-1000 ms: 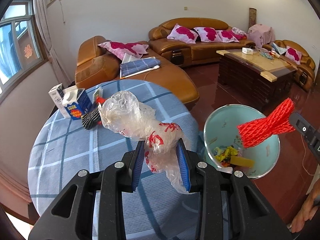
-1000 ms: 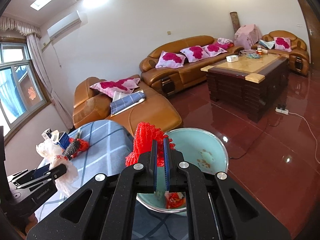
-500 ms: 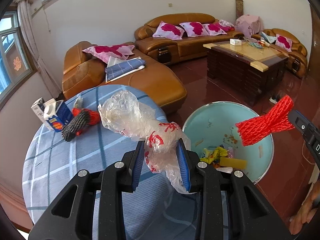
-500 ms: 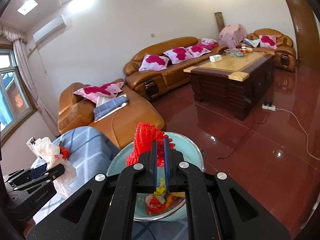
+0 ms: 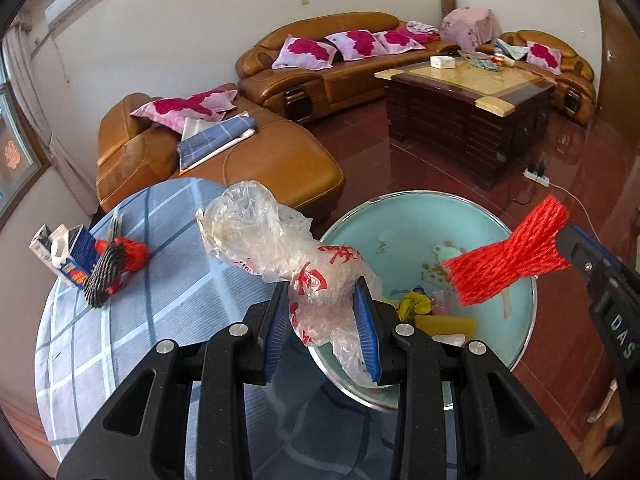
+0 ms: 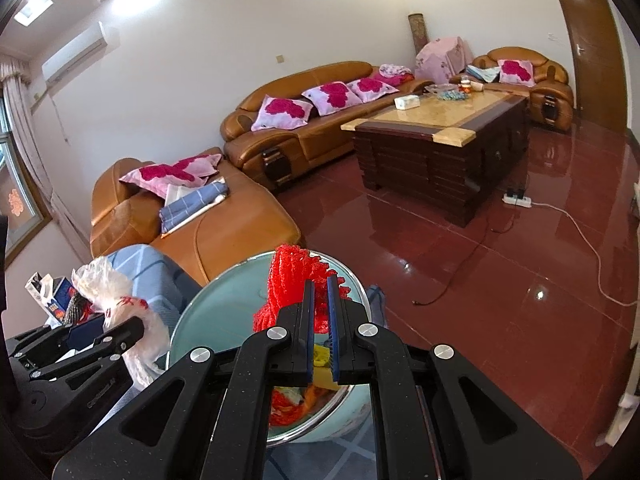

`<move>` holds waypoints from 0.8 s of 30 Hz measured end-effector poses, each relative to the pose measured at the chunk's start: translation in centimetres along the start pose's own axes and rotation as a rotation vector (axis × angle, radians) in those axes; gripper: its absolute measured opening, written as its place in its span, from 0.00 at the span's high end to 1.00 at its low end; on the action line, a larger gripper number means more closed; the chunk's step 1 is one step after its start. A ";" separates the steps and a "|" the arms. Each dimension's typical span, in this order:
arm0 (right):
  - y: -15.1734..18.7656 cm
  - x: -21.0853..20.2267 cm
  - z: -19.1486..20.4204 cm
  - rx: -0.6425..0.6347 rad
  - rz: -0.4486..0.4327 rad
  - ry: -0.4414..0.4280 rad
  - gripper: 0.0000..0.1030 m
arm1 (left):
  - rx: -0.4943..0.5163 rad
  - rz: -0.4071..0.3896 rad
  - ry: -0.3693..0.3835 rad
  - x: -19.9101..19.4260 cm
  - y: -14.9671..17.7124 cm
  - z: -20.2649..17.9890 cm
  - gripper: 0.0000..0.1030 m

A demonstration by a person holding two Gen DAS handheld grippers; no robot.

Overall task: Collect trash
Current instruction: 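Open both grippers over the bucket to drop the clear bag and red net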

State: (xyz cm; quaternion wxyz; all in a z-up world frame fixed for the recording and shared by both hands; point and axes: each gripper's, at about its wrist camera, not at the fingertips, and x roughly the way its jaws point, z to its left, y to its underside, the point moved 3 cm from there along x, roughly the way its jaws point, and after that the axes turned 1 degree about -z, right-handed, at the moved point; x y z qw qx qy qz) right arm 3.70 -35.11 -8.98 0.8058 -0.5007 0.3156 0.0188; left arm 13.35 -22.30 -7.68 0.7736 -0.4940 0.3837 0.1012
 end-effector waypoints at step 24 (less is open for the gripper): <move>0.6 1.6 -0.6 0.010 0.058 0.000 0.87 | 0.065 0.019 -0.019 2.4 0.1 -2.1 0.38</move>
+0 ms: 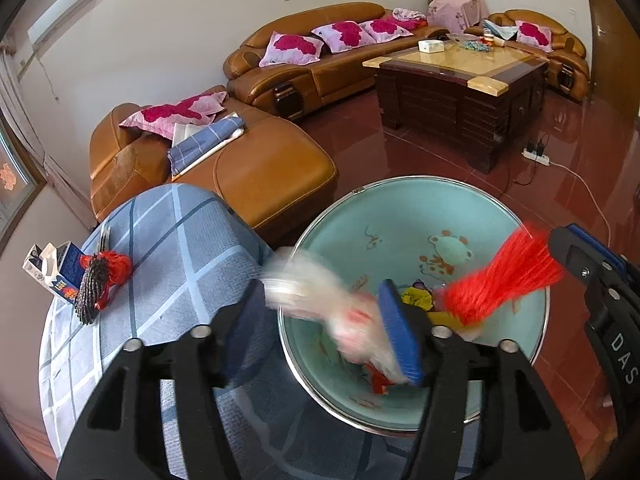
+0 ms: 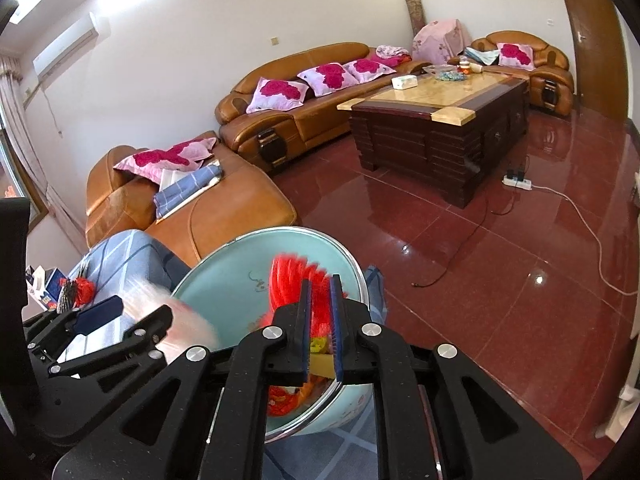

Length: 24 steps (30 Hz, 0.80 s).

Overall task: Collect trash
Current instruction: 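Open both grippers over the bucket to drop the clear bag and red net, then move both grippers back over the table toward the black and red nets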

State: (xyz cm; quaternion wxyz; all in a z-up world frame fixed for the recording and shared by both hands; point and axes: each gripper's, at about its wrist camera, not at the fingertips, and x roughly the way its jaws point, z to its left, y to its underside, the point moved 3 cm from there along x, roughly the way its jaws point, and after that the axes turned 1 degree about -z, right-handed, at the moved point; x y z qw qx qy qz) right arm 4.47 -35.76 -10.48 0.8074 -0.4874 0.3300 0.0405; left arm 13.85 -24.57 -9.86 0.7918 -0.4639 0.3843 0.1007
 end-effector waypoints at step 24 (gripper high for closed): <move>0.1 -2.7 2.5 -0.088 -0.080 0.023 0.36 | -0.177 0.000 -0.111 -3.4 2.7 8.0 0.14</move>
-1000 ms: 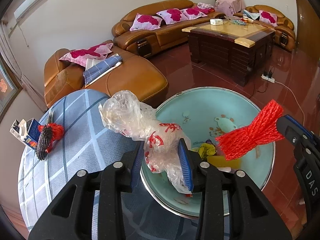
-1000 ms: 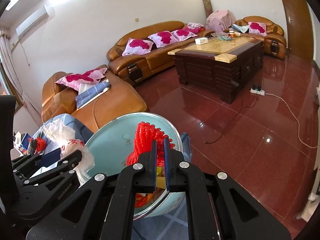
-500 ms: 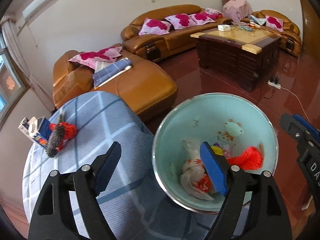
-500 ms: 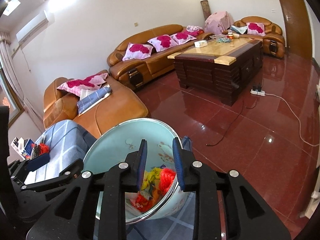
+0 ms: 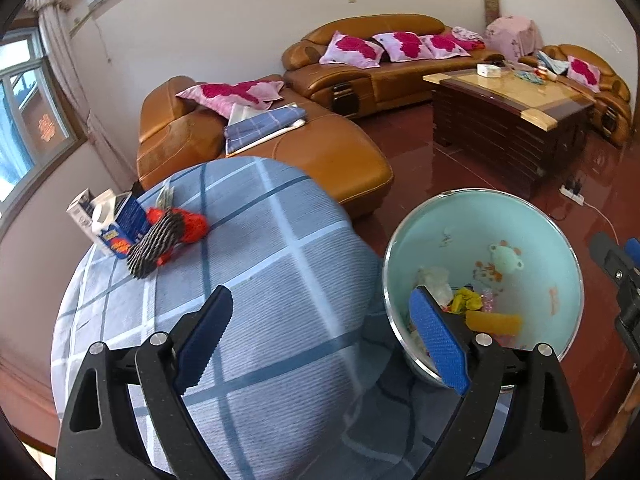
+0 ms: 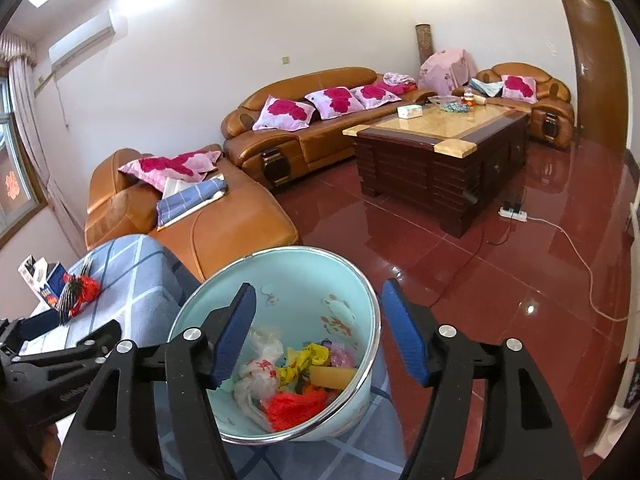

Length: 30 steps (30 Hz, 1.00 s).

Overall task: Collect trash
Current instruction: 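Move both grippers back over the table toward the black and red nets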

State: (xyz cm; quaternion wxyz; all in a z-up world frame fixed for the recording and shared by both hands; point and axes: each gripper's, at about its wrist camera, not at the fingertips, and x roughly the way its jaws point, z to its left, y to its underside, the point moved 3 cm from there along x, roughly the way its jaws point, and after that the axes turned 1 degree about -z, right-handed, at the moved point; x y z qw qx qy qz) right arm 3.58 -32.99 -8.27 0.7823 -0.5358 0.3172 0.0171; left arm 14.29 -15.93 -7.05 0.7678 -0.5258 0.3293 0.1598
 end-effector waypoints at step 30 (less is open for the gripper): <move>0.5 -0.6 9.8 -0.176 0.010 -0.089 0.32 | -0.156 0.036 -0.052 1.1 2.2 9.7 0.14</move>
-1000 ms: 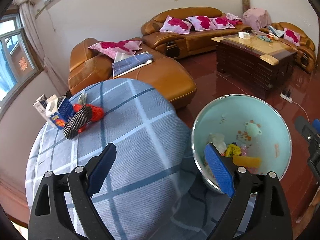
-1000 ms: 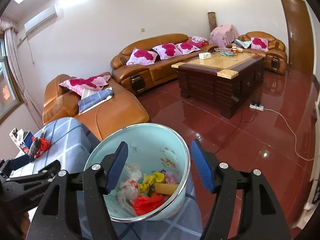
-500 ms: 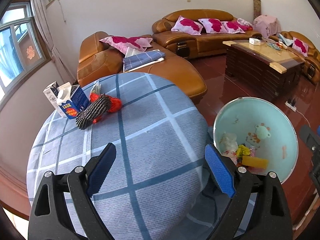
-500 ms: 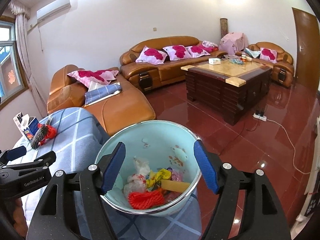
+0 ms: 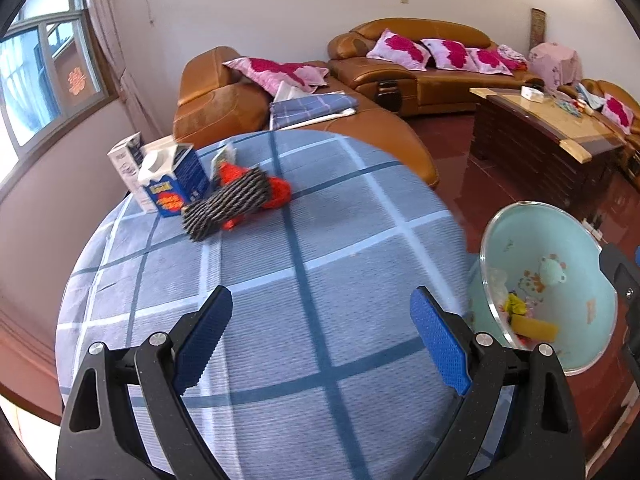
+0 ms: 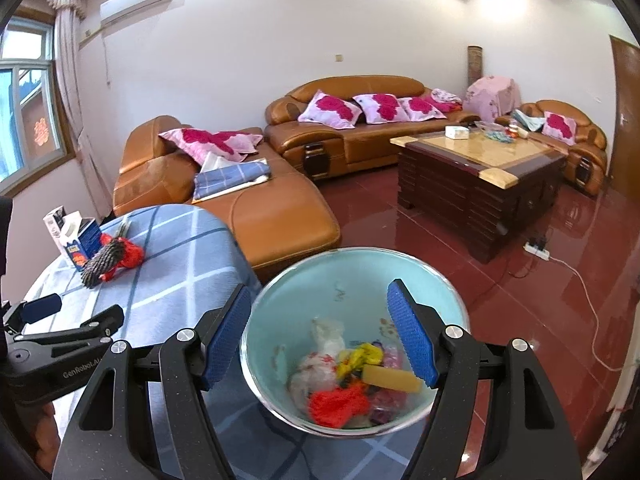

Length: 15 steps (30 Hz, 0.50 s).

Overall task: Collect trash
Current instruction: 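Move both grippers back over the table toward the black and red nets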

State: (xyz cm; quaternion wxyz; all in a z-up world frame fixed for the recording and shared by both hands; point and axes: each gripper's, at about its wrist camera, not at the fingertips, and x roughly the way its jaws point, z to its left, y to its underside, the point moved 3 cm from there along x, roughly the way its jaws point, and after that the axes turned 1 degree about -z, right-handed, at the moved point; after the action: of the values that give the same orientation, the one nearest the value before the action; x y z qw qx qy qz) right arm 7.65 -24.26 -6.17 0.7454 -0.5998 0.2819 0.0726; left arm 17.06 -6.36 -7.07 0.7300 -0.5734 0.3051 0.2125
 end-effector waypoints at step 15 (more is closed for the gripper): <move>-0.5 1.5 7.9 -0.083 0.034 -0.101 0.32 | -0.091 0.052 -0.070 2.7 1.2 8.0 0.14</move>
State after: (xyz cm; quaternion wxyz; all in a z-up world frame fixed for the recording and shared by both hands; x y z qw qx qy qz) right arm 11.75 -17.39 -5.59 0.7316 -0.6210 0.2509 0.1269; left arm 19.85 1.61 -8.55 0.7074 -0.5903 0.2843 0.2651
